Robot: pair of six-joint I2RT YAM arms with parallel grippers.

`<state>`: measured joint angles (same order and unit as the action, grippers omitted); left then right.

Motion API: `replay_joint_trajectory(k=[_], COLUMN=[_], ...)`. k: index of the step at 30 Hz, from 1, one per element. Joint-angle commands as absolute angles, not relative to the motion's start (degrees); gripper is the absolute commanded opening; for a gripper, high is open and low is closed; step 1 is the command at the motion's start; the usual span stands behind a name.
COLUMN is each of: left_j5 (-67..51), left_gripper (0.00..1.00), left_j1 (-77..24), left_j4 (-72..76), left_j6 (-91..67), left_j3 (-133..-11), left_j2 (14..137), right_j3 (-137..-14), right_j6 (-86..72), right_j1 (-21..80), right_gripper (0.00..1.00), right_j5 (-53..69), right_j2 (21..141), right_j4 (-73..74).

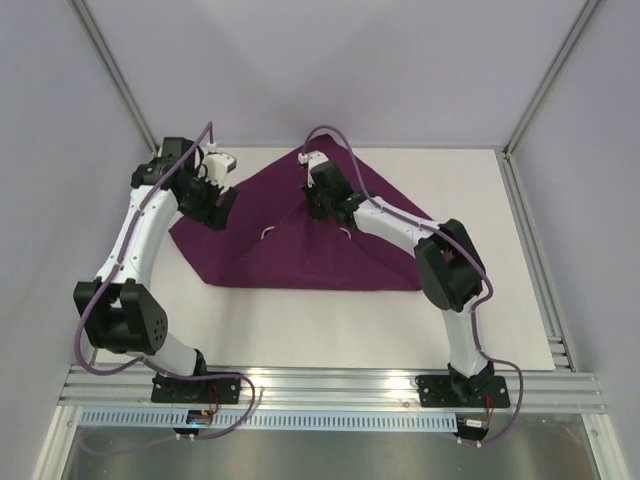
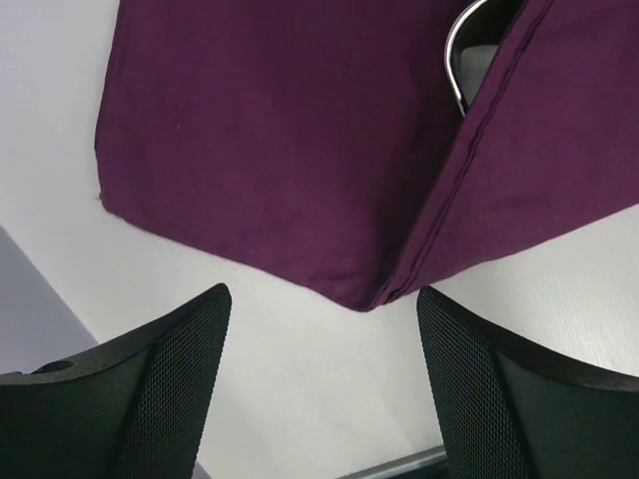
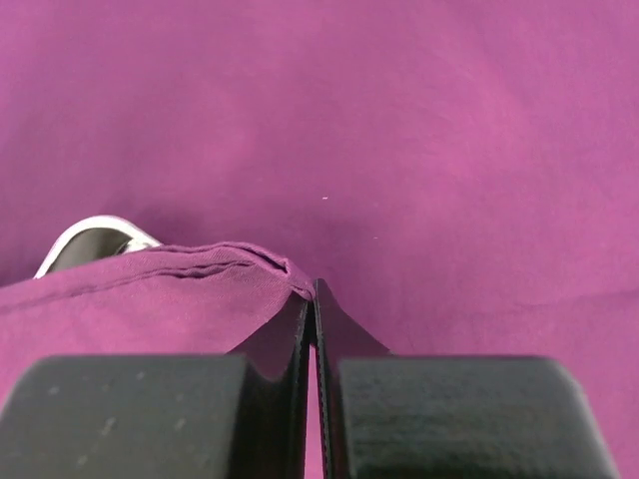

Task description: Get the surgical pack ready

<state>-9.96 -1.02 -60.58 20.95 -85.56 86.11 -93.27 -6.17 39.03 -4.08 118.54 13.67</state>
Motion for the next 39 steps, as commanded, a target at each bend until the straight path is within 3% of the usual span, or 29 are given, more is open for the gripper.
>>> replay_joint_trajectory(k=[1, 10, 31, 36, 39], left_j5=[-7.74, -7.73, -10.55, -8.18, -7.39], left_gripper=[0.84, 0.84, 0.84, 0.83, 0.83], left_j1=[-4.83, -11.07, -18.54, -19.16, -19.34], left_j4=[-55.82, -52.13, -47.81, -51.58, -52.03], left_j6=[20.39, 17.67, 16.44, 16.08, 16.26], left_j3=[-88.76, -94.83, -116.35, -121.46, -121.73], left_j2=[90.51, 100.71, 123.73, 130.24, 133.32], right_j3=[-98.34, -106.43, -109.07, -109.25, -109.42], right_j6=[-13.34, -19.59, -30.14, -30.15, -29.01], right_j1=[37.62, 34.02, 29.89, 29.71, 29.45], right_gripper=[0.0, 0.01, 0.03, 0.17, 0.33], right_j5=[-7.56, -6.24, 2.98, 3.25, 3.34], right_j2=[121.46, 129.89, 138.51, 138.52, 137.11], right_j4=[15.46, 19.42, 19.96, 20.21, 20.74])
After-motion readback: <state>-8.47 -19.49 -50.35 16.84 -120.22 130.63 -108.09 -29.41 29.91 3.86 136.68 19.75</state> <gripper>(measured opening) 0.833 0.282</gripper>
